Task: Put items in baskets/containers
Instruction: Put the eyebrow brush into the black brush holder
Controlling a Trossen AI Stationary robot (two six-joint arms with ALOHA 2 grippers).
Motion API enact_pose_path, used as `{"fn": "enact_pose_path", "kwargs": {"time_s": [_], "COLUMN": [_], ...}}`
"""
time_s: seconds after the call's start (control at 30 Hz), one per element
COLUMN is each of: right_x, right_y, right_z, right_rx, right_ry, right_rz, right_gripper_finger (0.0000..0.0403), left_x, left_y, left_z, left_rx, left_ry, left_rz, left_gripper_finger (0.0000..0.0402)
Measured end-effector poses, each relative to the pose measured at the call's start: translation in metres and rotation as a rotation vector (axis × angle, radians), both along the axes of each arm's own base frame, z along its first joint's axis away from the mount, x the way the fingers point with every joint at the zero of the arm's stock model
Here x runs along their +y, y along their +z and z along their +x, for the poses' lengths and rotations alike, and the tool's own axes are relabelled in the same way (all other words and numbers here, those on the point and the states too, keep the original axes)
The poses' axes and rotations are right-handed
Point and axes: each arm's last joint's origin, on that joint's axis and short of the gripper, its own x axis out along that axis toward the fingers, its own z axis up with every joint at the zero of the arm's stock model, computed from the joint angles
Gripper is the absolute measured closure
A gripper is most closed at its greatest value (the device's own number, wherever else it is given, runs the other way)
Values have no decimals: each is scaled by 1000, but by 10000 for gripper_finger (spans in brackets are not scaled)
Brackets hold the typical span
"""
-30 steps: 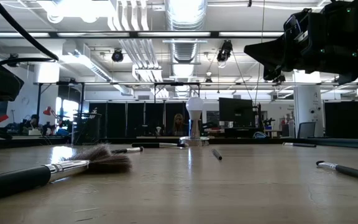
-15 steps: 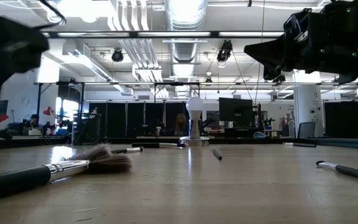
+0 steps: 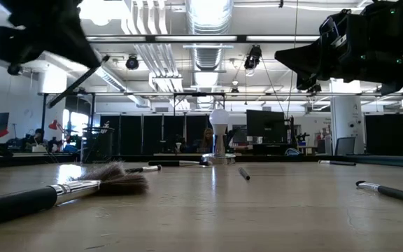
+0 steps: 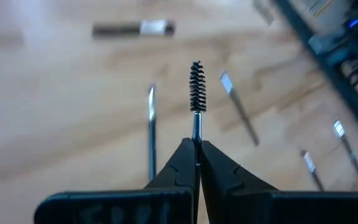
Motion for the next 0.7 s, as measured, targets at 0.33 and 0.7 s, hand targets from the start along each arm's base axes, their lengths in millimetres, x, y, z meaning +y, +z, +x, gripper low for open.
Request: {"fn": "enact_pose_path", "kwargs": {"time_s": [0.33, 0.7], "right_x": [0, 0], "right_y": [0, 0], "right_z": [0, 0], "right_rx": [-1, -1], "right_ry": [1, 0], "right_rz": [3, 0], "right_gripper_finger": [394, 394], "left_x": [57, 138], "left_y": [48, 78], "left_z": [2, -7], "left_rx": [31, 227], "left_ry": [28, 200], "left_rz": [320, 605], "left_gripper_finger": [395, 395]}}
